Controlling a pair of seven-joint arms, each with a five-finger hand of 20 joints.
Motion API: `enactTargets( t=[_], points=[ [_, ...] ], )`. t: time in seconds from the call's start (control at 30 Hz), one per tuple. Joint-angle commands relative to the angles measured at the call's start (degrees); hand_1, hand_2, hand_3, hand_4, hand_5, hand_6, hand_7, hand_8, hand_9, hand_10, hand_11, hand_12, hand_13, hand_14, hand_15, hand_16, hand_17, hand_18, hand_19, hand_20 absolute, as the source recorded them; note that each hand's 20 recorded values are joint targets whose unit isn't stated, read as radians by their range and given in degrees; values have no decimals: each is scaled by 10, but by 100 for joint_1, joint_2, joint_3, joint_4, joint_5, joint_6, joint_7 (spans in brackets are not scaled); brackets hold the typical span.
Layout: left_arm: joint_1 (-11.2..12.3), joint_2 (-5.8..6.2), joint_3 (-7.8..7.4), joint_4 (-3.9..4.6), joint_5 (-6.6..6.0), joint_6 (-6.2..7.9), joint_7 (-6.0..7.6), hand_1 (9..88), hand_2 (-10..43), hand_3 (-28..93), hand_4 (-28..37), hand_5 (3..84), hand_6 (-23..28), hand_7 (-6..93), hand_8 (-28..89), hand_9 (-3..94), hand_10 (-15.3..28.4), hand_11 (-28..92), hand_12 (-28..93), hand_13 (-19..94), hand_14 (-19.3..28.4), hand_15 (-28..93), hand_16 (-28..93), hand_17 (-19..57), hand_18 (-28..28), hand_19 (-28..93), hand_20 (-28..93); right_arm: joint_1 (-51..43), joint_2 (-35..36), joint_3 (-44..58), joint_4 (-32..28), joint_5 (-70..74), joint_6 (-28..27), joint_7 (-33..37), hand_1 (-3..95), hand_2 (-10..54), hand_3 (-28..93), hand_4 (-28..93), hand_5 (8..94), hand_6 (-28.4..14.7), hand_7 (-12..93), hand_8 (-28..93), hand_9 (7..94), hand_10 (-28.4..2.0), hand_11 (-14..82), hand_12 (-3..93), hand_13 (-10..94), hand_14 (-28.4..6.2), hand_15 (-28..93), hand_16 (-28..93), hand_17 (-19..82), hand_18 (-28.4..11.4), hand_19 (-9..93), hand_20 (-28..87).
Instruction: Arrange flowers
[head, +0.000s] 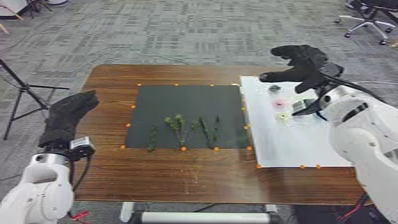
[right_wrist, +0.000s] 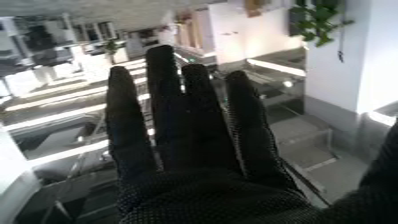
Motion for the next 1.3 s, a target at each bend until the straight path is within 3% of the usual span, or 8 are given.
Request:
enactTargets(
  t=[0.03,0.13,0.27,0.47,0.57,0.9,1.3],
  points=[
    [64,-17,7,42,220,63,3,287,39,658,-204,492,55,192,-74,461,144,233,125,362,184,193,33,41,141,123,171,-736,328,-24,409,-689,1266,-212,261,-95,611,-221,483,-49,114,-42,635,-147,116,194,670,-123,262,334,289,-216,499,508],
    [56,-54,26,50,215,39,-35,287,39,660,-205,492,55,193,-75,462,144,234,125,362,184,197,32,41,142,123,174,-726,243,-198,571,-772,1354,158,328,-95,621,-201,518,-34,153,-51,709,-129,179,206,764,-78,379,343,331,-219,642,564],
    [62,-77,27,44,262,-125,-115,287,38,661,-206,492,55,193,-76,461,143,234,124,362,184,201,31,39,144,130,179,-630,165,-454,806,-1182,1273,581,345,-95,597,-192,561,-27,174,-53,763,-117,208,213,852,-46,412,339,422,-206,751,574],
    [108,-77,-21,27,280,-83,-96,286,38,661,-207,490,55,192,-75,460,143,235,125,361,184,201,30,38,146,132,179,-531,101,-659,1005,-1411,659,885,334,-95,573,-190,637,-30,176,-48,820,-102,247,231,911,-19,447,351,503,-186,846,542],
    [150,-78,-11,24,257,-71,-127,286,39,660,-206,490,54,192,-75,460,143,234,124,361,184,201,30,37,146,130,179,-419,93,-735,1119,-1314,403,956,339,-95,566,-190,658,-37,175,-45,833,-102,253,234,919,-17,450,355,522,-180,865,531],
    [168,-150,60,44,275,-276,-212,287,39,658,-205,488,55,192,-76,459,143,234,124,361,186,203,30,37,146,131,179,-276,60,-911,1373,-1470,267,995,344,-95,558,-181,681,-40,172,-42,855,-105,253,235,932,-14,442,362,536,-175,882,501],
    [128,-191,67,49,234,-285,-231,286,38,659,-205,487,55,191,-75,458,143,234,125,359,186,202,29,36,147,132,179,-277,-134,-1026,1644,-1521,76,1024,340,-95,552,-179,698,-45,170,-39,862,-107,253,236,937,-13,438,368,544,-172,886,491]
  ],
)
